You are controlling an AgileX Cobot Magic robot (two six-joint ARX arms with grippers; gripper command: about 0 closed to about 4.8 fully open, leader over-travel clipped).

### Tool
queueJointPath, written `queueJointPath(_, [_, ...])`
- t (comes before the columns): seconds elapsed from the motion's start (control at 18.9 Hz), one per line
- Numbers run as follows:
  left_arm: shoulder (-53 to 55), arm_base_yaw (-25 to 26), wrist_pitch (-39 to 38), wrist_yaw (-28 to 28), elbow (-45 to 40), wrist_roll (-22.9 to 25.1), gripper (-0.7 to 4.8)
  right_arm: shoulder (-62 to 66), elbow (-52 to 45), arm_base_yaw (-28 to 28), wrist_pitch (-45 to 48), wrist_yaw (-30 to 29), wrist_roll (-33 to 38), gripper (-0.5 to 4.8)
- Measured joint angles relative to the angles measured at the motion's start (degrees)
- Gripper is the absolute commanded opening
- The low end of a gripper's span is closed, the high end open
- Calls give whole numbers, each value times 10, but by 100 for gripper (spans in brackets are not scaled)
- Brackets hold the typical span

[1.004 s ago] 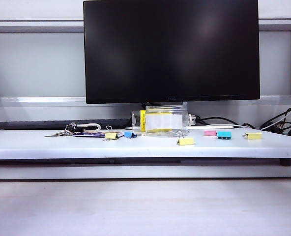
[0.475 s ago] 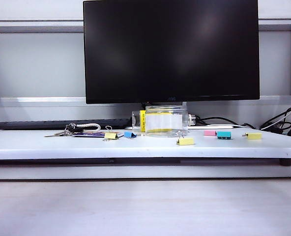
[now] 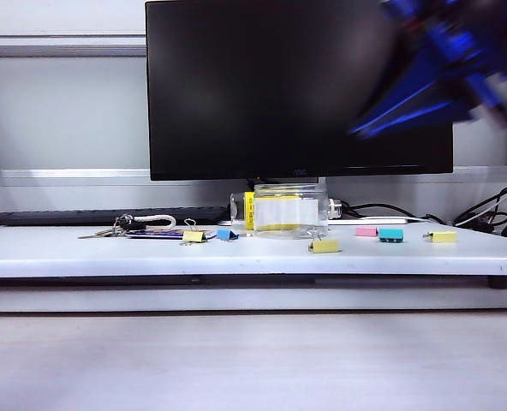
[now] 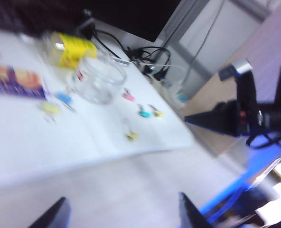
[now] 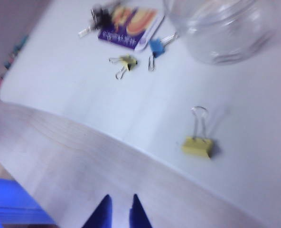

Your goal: Pick up the clips with the largest number of clips of the same color on the table and place them in a round transparent plastic box.

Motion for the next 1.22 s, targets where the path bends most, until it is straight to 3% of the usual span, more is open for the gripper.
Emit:
queueJointPath(0.16, [33, 0, -21, -23, 39, 111, 305, 86, 56, 11, 17, 3, -6, 67])
queueJointPath(0.26, [62, 0, -64, -55, 56, 179, 305, 126, 94, 10, 14, 5, -16, 97])
queueJointPath(0.42, [107, -14, -94, -78, 66, 208, 305, 169, 144, 10, 3, 10, -39, 115])
queueJointPath(0.53, [144, -60, -95, -81, 74, 218, 305, 202, 176, 10, -16, 17, -56, 122])
queueJointPath(0.74, [227, -221, -70, -125, 82, 233, 305, 242, 191, 10, -47, 34, -73, 137])
queueJointPath(0.85, [282, -343, -31, -220, 85, 246, 305, 255, 191, 10, -50, 39, -76, 172])
queueJointPath(1.0, [344, -448, 2, -394, 86, 257, 305, 262, 191, 10, -58, 41, -79, 180])
queueJointPath(1.11, [388, -486, 22, -439, 105, 257, 305, 262, 192, 10, -63, 55, -87, 186])
queueJointPath(1.22, [409, -484, 34, -453, 129, 247, 305, 263, 192, 10, -73, 64, -91, 186])
